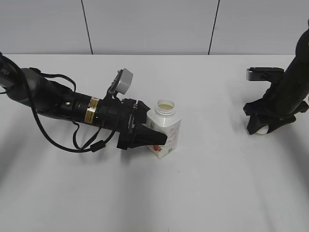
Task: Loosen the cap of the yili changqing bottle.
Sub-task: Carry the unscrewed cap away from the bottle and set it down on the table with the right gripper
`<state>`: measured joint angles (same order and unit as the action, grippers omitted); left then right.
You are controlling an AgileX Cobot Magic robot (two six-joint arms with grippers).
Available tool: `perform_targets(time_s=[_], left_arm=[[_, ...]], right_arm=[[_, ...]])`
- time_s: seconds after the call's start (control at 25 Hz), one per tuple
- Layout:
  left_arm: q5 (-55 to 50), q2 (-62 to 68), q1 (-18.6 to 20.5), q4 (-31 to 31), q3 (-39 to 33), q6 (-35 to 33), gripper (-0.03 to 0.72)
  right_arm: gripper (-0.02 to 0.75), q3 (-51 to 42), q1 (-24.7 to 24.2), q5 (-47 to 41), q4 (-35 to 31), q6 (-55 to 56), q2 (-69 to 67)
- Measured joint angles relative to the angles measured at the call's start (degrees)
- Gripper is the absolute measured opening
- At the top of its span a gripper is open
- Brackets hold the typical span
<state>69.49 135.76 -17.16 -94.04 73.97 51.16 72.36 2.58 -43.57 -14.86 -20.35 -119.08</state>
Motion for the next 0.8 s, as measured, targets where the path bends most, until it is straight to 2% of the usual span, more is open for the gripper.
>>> perform_targets(time_s=[0.24,0.48,0.8], left_arm=[[0.0,0.0,0.0,0.0,0.0,0.0,0.481],[0.0,0.0,0.0,0.0,0.0,0.0,0.481],[0.0,0.0,0.0,0.0,0.0,0.0,0.481]], right_arm=[[0.393,0.0,0.0,0.1,0.0,0.1,-0.1],[0.532,0.0,0.0,-0.1,0.0,0.1,-0.1],[0.556,0.0,0.0,-1.6,0.0,0.2,1.8]])
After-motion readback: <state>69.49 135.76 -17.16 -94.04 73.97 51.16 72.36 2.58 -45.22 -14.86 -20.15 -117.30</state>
